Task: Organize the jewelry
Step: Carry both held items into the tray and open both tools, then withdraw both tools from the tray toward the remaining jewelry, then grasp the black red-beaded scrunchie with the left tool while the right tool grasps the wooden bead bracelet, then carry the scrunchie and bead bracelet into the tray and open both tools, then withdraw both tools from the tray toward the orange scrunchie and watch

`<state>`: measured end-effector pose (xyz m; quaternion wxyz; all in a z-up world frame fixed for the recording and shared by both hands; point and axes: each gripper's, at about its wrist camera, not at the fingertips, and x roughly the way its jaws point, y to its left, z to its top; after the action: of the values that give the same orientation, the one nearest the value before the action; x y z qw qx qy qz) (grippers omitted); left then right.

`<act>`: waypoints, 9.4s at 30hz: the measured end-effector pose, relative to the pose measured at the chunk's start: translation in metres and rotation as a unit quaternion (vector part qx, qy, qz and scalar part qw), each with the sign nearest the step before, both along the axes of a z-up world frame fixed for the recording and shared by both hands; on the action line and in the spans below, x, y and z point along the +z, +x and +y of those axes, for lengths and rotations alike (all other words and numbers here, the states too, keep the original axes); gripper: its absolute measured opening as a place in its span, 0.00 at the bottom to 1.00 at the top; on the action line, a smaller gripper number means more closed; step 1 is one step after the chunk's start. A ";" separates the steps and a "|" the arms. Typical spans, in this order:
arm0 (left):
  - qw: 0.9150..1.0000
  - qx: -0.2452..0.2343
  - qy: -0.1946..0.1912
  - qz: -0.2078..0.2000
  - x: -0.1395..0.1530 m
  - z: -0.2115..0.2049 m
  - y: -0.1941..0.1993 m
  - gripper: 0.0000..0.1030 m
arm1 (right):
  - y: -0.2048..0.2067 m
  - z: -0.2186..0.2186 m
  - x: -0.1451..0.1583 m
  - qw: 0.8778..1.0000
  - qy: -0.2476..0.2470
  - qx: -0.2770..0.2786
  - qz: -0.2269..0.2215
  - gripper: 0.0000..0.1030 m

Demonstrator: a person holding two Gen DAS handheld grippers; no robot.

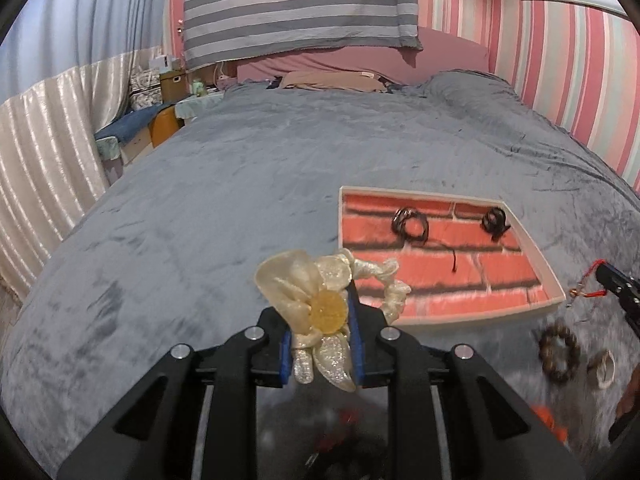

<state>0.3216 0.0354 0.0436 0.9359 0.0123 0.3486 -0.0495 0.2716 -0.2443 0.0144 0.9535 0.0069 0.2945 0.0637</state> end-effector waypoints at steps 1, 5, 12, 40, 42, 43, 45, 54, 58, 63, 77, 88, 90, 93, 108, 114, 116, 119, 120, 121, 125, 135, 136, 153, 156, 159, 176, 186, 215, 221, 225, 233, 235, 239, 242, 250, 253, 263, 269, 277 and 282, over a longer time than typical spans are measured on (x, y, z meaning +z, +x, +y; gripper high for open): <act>1.000 -0.002 -0.001 0.001 0.000 -0.005 0.007 0.22 | 0.010 0.001 -0.001 1.000 0.000 -0.001 0.002 0.06; 1.000 -0.012 0.002 0.016 -0.007 -0.028 0.051 0.22 | 0.061 0.009 -0.007 1.000 0.000 -0.003 0.015 0.06; 0.998 -0.025 -0.001 0.058 -0.033 -0.065 0.126 0.22 | 0.148 0.025 -0.024 0.999 -0.009 -0.015 0.046 0.06; 0.982 -0.027 0.079 0.171 -0.102 -0.106 0.232 0.46 | 0.249 0.026 -0.098 0.972 -0.053 -0.034 0.227 0.09; 0.981 -0.028 0.073 0.176 -0.098 -0.104 0.227 0.47 | 0.247 0.027 -0.098 0.971 -0.068 -0.034 0.228 0.20; 0.981 -0.029 0.071 0.177 -0.096 -0.104 0.226 0.49 | 0.246 0.027 -0.098 0.970 -0.072 -0.034 0.229 0.24; 0.982 -0.034 0.067 0.175 -0.089 -0.102 0.216 0.57 | 0.241 0.026 -0.096 0.969 -0.072 -0.027 0.235 0.38; 0.993 -0.059 0.015 0.097 -0.019 -0.073 0.143 0.80 | 0.172 -0.016 -0.022 0.986 -0.071 -0.024 0.148 0.87; 0.997 -0.057 -0.006 0.045 0.013 -0.056 0.101 0.86 | 0.127 -0.039 0.006 0.992 -0.052 -0.028 0.112 0.96; 0.999 -0.050 -0.009 -0.019 0.039 -0.038 0.046 0.93 | 0.063 -0.053 0.030 0.995 -0.064 -0.035 0.063 0.96; 0.998 -0.027 -0.025 -0.048 0.025 -0.004 -0.073 0.93 | -0.064 -0.060 0.017 0.994 -0.076 -0.076 -0.001 0.96; 0.999 0.007 -0.032 -0.034 -0.009 0.026 -0.115 0.93 | -0.109 -0.074 -0.011 0.992 -0.053 -0.111 0.004 0.96; 0.999 0.002 -0.032 -0.027 -0.013 0.028 -0.116 0.93 | -0.114 -0.073 -0.014 0.993 -0.048 -0.112 0.006 0.96; 0.999 0.004 -0.037 -0.024 -0.020 0.032 -0.120 0.93 | -0.119 -0.070 -0.025 0.992 -0.030 -0.119 0.010 0.96; 0.999 0.006 -0.024 0.023 -0.074 0.040 -0.120 0.93 | -0.103 -0.051 -0.064 0.992 -0.037 -0.120 0.033 0.91; 0.999 0.006 -0.017 0.033 -0.088 0.042 -0.118 0.83 | -0.087 -0.043 -0.075 0.992 -0.046 -0.111 0.049 0.82; 0.999 0.002 -0.022 0.038 -0.091 0.042 -0.115 0.80 | -0.082 -0.043 -0.078 0.992 -0.041 -0.108 0.054 0.81; 0.999 0.004 -0.024 0.043 -0.094 0.044 -0.113 0.78 | -0.078 -0.041 -0.082 0.992 -0.041 -0.107 0.060 0.79; 0.999 0.004 -0.027 0.046 -0.095 0.045 -0.112 0.75 | -0.076 -0.040 -0.084 0.992 -0.042 -0.106 0.063 0.78; 0.998 0.004 -0.029 0.049 -0.097 0.047 -0.111 0.73 | -0.075 -0.040 -0.085 0.992 -0.041 -0.105 0.065 0.78; 0.998 0.002 -0.034 0.060 -0.101 0.048 -0.107 0.71 | -0.068 -0.038 -0.090 0.991 -0.044 -0.101 0.073 0.75; 0.995 -0.019 -0.034 0.090 -0.116 0.041 -0.099 0.49 | -0.041 -0.044 -0.106 0.987 -0.043 -0.109 0.108 0.64; 0.995 -0.020 -0.035 0.090 -0.116 0.041 -0.098 0.49 | -0.038 -0.045 -0.107 0.987 -0.042 -0.111 0.112 0.63; 0.996 -0.022 -0.021 0.078 -0.119 0.037 -0.093 0.15 | -0.014 -0.052 -0.115 0.984 -0.052 -0.110 0.128 0.52; 0.997 -0.025 -0.019 0.075 -0.118 0.036 -0.092 0.13 | -0.011 -0.052 -0.116 0.985 -0.047 -0.104 0.130 0.41; 0.997 -0.024 -0.017 0.066 -0.116 0.035 -0.093 0.12 | -0.011 -0.052 -0.115 0.986 -0.044 -0.099 0.128 0.28; 1.000 -0.021 -0.014 -0.004 -0.069 0.025 -0.088 0.11 | -0.031 -0.044 -0.073 0.995 -0.026 -0.074 0.053 0.20; 0.998 -0.042 -0.011 -0.043 -0.016 -0.010 -0.046 0.11 | -0.020 -0.031 -0.032 0.998 -0.017 -0.061 0.023 0.20; 0.994 -0.034 0.007 0.100 -0.091 -0.095 0.161 0.11 | 0.150 -0.024 -0.064 0.994 -0.032 -0.078 0.065 0.20; 0.992 -0.024 0.027 0.119 -0.105 -0.097 0.165 0.12 | 0.160 -0.030 -0.087 0.989 -0.037 -0.091 0.113 0.20; 0.991 -0.018 0.025 0.127 -0.110 -0.094 0.173 0.12 | 0.172 -0.022 -0.096 0.985 -0.051 -0.085 0.138 0.20; 0.990 -0.007 0.026 0.142 -0.116 -0.090 0.181 0.35 | 0.184 -0.018 -0.105 0.979 -0.065 -0.083 0.177 0.20; 0.990 -0.007 0.029 0.137 -0.115 -0.090 0.180 0.45 | 0.186 -0.018 -0.104 0.978 -0.068 -0.083 0.177 0.21; 0.991 -0.011 0.030 0.131 -0.110 -0.091 0.175 0.51 | 0.179 -0.017 -0.099 0.980 -0.076 -0.082 0.163 0.41; 0.992 -0.015 0.022 0.121 -0.101 -0.089 0.164 0.57 | 0.165 -0.018 -0.084 0.986 -0.067 -0.077 0.134 0.51; 0.999 -0.031 0.013 0.041 -0.041 -0.089 0.104 0.76 | 0.099 -0.038 -0.025 0.994 -0.054 -0.080 0.046 0.94; 0.999 -0.030 0.010 0.004 -0.019 -0.087 0.067 0.84 | 0.069 -0.049 -0.009 0.994 -0.059 -0.086 0.033 0.96; 0.999 -0.031 -0.025 -0.033 0.007 -0.091 -0.043 0.91 | -0.052 -0.075 0.007 0.991 -0.100 -0.094 -0.004 0.96; 0.998 -0.039 -0.035 -0.018 -0.009 -0.097 -0.091 0.91 | -0.100 -0.098 -0.009 0.989 -0.105 -0.108 -0.005 0.96; 0.998 -0.049 -0.044 -0.008 -0.035 -0.105 -0.128 0.91 | -0.135 -0.110 -0.045 0.988 -0.092 -0.127 0.003 0.96; 0.998 -0.052 -0.030 -0.004 -0.055 -0.120 -0.146 0.91 | -0.142 -0.116 -0.063 0.987 -0.095 -0.131 0.011 0.96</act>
<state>0.1751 -0.0843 -0.0111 0.9333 0.0027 0.3421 -0.1089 0.1292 -0.3605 -0.0491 0.9467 -0.0439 0.3059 -0.0905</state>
